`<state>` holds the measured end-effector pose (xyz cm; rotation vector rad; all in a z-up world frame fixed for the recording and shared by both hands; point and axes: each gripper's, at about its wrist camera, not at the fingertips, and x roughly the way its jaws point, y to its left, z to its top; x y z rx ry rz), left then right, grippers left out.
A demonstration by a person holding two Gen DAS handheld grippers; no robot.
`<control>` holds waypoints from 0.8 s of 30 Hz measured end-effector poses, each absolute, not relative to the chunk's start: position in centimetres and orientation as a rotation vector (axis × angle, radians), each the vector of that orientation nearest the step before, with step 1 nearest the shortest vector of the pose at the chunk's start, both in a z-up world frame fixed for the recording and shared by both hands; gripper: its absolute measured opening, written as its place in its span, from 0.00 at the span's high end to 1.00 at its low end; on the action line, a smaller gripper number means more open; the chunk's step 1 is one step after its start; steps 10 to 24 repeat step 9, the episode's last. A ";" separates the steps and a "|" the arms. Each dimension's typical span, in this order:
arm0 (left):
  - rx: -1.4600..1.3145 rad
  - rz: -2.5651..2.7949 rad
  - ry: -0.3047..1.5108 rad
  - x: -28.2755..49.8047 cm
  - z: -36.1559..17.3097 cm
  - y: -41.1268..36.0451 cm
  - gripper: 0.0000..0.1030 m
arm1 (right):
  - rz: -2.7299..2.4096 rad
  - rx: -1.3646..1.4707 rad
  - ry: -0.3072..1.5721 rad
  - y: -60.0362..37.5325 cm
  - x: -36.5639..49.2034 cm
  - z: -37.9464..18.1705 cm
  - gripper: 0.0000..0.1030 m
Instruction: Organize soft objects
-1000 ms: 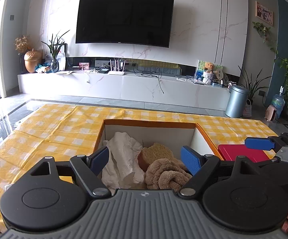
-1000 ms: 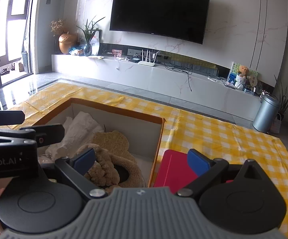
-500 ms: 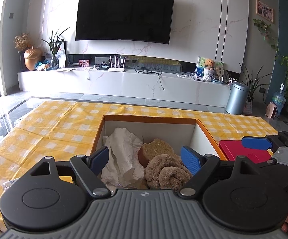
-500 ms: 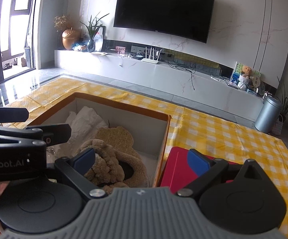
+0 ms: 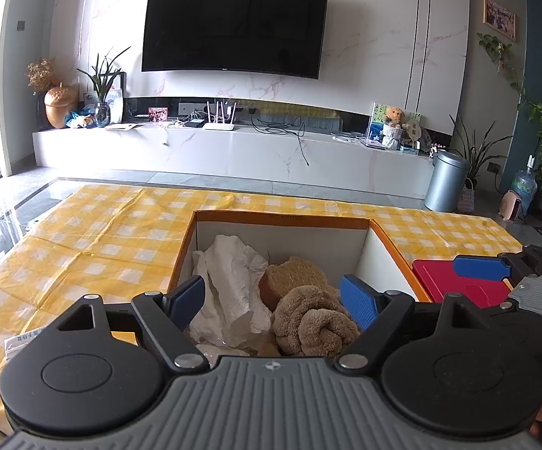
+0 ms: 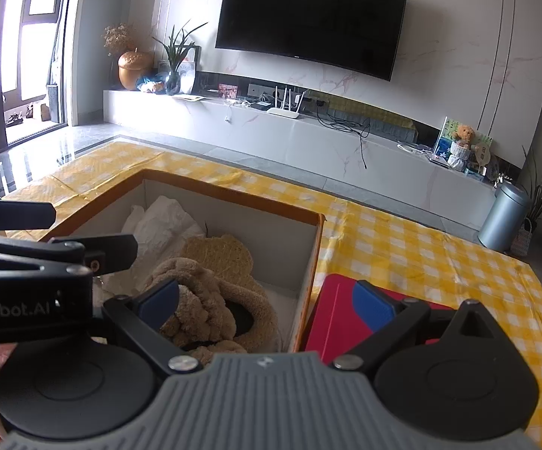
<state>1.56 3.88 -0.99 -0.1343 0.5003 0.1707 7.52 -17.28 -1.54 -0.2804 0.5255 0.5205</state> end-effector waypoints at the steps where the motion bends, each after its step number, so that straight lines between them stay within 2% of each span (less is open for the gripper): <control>1: -0.134 0.169 0.500 1.5 -1.0 3.9 0.07 | 0.521 -0.282 0.526 -17.2 7.5 -1.6 0.06; 24: -0.122 0.165 0.496 1.5 -1.0 3.5 0.07 | 0.525 -0.294 0.530 -17.1 7.4 -1.8 0.06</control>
